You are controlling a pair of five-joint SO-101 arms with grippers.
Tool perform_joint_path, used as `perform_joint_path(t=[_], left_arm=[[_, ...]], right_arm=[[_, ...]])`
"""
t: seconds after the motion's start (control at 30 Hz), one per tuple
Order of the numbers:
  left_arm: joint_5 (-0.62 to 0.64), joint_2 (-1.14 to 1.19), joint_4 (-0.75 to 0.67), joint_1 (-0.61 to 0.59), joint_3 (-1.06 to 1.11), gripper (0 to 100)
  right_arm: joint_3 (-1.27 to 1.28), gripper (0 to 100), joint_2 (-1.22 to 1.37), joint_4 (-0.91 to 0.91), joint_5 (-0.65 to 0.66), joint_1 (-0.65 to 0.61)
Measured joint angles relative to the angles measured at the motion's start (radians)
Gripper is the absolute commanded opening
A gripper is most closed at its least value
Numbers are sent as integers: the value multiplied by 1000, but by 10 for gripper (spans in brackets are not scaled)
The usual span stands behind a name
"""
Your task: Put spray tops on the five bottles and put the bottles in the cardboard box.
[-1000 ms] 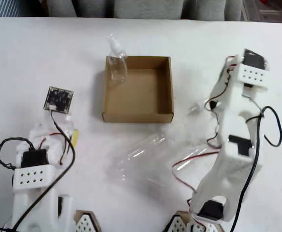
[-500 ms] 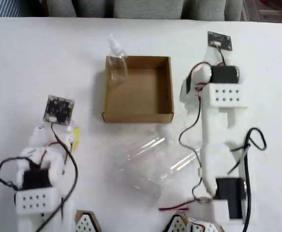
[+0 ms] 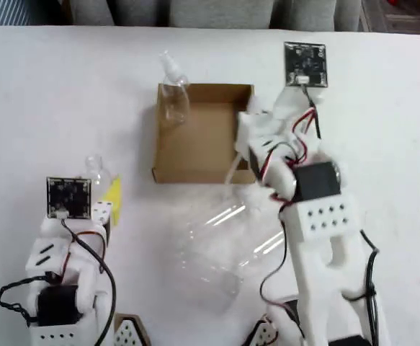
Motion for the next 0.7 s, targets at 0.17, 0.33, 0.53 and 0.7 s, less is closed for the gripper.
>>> perform_joint_path(t=[0.17,0.33,0.53,0.7], left_arm=[[0,0,0,0,26,36],[-120,0,-6,46,51,35],[-187,0,17,146,60,38],[-252,0,40,245,60,37]], right_arm=[[60,18,-51,-319,0,-126],[60,17,-110,-483,0,-226],[175,17,-272,-485,0,-275],[379,17,-489,-509,0,-273]])
